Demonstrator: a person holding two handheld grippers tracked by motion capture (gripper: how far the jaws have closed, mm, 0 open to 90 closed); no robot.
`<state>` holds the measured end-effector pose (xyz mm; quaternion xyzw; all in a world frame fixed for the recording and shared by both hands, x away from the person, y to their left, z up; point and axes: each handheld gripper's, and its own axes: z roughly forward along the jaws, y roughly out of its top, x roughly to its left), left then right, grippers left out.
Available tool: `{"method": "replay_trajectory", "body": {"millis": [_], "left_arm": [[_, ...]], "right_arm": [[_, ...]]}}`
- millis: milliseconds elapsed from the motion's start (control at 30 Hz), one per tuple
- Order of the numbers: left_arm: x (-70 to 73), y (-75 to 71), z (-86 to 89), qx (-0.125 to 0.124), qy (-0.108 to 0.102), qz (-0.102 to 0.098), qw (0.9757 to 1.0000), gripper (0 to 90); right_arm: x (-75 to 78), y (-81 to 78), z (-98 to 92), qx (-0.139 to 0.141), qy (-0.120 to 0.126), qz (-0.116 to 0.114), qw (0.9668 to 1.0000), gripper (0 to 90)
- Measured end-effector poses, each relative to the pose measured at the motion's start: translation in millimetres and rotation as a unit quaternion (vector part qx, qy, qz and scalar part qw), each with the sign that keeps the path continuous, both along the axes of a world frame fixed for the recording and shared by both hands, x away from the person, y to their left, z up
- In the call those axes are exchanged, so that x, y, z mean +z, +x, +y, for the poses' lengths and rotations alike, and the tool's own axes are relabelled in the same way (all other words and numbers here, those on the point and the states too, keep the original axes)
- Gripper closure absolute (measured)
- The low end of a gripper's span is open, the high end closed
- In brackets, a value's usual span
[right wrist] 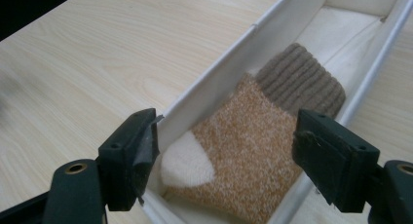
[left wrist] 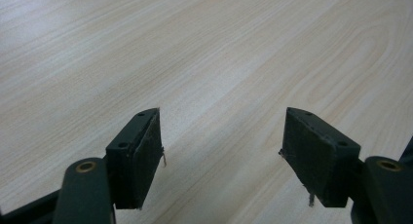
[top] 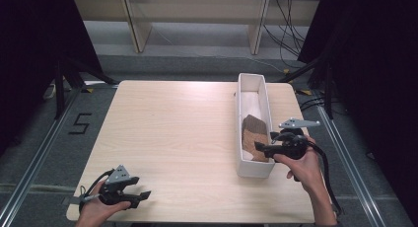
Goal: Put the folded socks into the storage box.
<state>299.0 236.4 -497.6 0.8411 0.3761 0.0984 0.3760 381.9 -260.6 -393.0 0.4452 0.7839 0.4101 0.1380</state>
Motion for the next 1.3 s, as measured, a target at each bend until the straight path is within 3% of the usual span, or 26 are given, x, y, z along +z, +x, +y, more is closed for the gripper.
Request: {"method": "replay_trajectory", "body": {"millis": [233, 300, 333, 500, 567, 633, 667, 700, 767, 800, 833, 867, 967, 1000, 1067, 1133, 1167, 1233, 1267, 1300], "left_arm": [[-1.1, -0.6, -0.8, 0.008, -0.001, -0.004, 1.0, 29.8], [-1.1, -1.3, -0.2, 0.01, -0.002, -0.004, 0.9999, 29.6], [-1.4, -1.6, 0.5, 0.005, 0.001, -0.007, 1.0, 29.6], [-1.4, -2.5, -1.7, 0.005, -0.002, -0.007, 1.0, 29.5], [-0.4, -2.3, -0.8, -0.001, 0.006, -0.007, 1.0, 29.5], [-1.0, -2.0, -1.3, 0.001, 0.003, -0.009, 1.0, 29.6], [-1.0, -1.8, -1.1, 0.0, 0.007, -0.01, 0.9999, 29.6], [-1.1, -1.6, -1.1, -0.005, 0.009, -0.009, 0.9999, 29.6], [-0.9, -1.6, -1.2, -0.005, 0.009, -0.009, 0.9999, 29.5], [-0.7, -1.8, -1.3, -0.005, 0.007, -0.009, 0.9999, 29.5], [-0.6, -2.4, -1.6, -0.001, 0.006, -0.007, 1.0, 29.5], [-0.7, -2.4, -1.4, 0.0, 0.006, -0.007, 1.0, 29.6], [-1.4, -2.3, -1.6, 0.0, 0.007, -0.007, 1.0, 29.5], [-1.7, -2.0, -1.8, -0.002, 0.006, -0.008, 0.9999, 29.5], [-1.6, -2.0, -2.0, -0.002, 0.007, -0.008, 0.9999, 29.5], [-2.2, -2.0, -1.8, -0.002, 0.003, -0.011, 0.9999, 29.4], [-2.2, -2.0, -1.7, 0.0, 0.002, -0.01, 0.9999, 29.4], [-2.1, -2.1, -1.7, 0.001, 0.002, -0.01, 1.0, 29.4], [-1.9, -2.2, -1.6, 0.0, 0.003, -0.01, 0.9999, 29.4], [-1.9, -2.2, -1.6, 0.0, 0.003, -0.01, 0.9999, 29.4]], "right_arm": [[-5.7, -13.2, -10.9, -0.003, -0.001, 0.007, 1.0, 24.4], [-6.9, -18.0, -14.8, -0.01, 0.005, 0.009, 0.9999, 24.1], [-8.0, -20.6, -14.6, -0.015, 0.019, 0.016, 0.9996, 23.8], [-14.0, -32.5, -22.1, -0.014, 0.018, 0.008, 0.9997, 22.9], [-13.6, -36.6, -26.2, -0.012, 0.01, 0.002, 0.9999, 22.8], [-13.8, -44.1, -26.5, -0.021, 0.031, 0.011, 0.9992, 22.3], [-14.2, -45.1, -29.4, -0.016, 0.016, 0.002, 0.9998, 22.0], [-14.3, -49.8, -28.8, -0.022, 0.03, 0.009, 0.9993, 21.8], [-15.2, -51.3, -30.5, -0.022, 0.024, -0.003, 0.9995, 21.8], [-14.9, -54.3, -29.7, -0.023, 0.035, 0.013, 0.999, 21.7], [-15.9, -55.5, -31.1, -0.023, 0.03, 0.003, 0.9993, 21.7], [-16.2, -57.7, -31.2, -0.023, 0.038, 0.008, 0.999, 21.6], [-19.5, -61.8, -34.5, -0.021, 0.017, -0.002, 0.9996, 21.4], [-22.6, -65.1, -33.3, -0.027, 0.031, 0.005, 0.9991, 21.2], [-23.6, -65.9, -34.9, -0.022, 0.023, 0.0, 0.9995, 20.8], [-30.1, -71.2, -35.7, -0.016, 0.027, -0.011, 0.9994, 20.2], [-32.1, -73.4, -34.5, -0.021, 0.035, -0.004, 0.9992, 20.1], [-35.3, -75.4, -35.5, -0.021, 0.026, -0.012, 0.9994, 20.1], [-38.5, -80.4, -34.0, -0.022, 0.035, 0.004, 0.9991, 20.1], [-38.5, -80.4, -34.0, -0.022, 0.035, 0.004, 0.9991, 20.1]]}}
